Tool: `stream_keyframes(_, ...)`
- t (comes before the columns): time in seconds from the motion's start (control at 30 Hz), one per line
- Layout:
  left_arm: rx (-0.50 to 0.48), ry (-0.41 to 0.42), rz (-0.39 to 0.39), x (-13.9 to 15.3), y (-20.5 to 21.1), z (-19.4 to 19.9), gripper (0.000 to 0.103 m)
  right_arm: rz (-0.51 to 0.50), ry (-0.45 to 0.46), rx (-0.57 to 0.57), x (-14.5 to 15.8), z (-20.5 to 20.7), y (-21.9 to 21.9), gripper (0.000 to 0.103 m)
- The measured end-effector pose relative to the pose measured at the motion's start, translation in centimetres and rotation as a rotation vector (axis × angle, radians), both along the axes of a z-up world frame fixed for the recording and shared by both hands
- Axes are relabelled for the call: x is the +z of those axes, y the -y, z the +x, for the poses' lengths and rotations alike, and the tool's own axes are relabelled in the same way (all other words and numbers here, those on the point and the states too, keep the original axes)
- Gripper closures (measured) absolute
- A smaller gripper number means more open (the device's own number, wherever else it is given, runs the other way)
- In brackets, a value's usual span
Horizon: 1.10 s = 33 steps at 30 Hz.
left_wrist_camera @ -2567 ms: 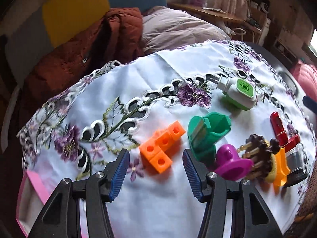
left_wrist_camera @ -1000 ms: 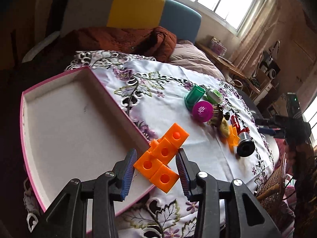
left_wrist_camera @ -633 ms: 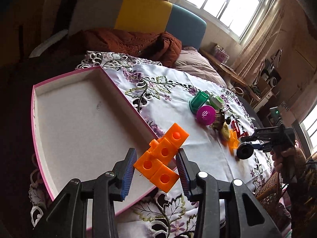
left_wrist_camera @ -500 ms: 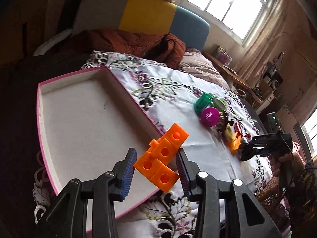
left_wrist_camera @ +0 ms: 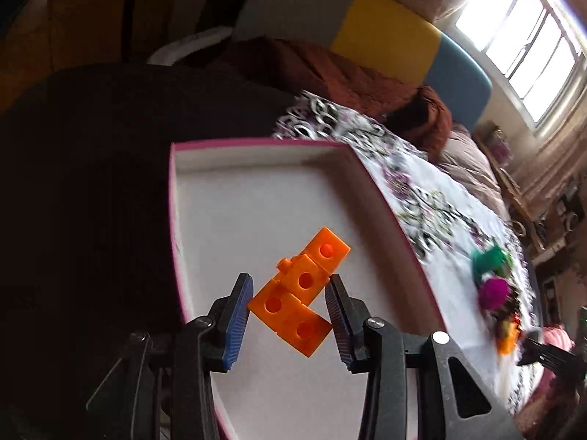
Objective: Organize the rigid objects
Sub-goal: 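Lower the orange cubes into the tray and open the left tool, then carry the black spool with the right tool over the tray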
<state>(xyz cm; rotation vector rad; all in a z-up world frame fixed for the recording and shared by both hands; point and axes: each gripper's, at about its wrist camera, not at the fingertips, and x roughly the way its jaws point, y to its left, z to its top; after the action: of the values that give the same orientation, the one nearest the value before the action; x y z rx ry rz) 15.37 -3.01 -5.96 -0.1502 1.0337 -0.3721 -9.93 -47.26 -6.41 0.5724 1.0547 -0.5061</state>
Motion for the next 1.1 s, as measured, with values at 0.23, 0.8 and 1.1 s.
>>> stream_keyframes(0.23,0.063,-0.006,0.099,-1.8,-0.5,3.6,0.062,0.025,0.075,0.036,0.6,0.0,-0.7,0.06)
stream_keyframes(0.8,0.061,0.127,0.147,1.3,0.2,-3.8,0.049,0.053,0.109,0.074,0.5,0.6,-1.0,0.06)
stream_keyframes(1.1,0.078,0.209,0.157,3.4,0.4,-9.4,0.049,0.061,0.121,0.088,0.5,0.7,-1.1,0.06)
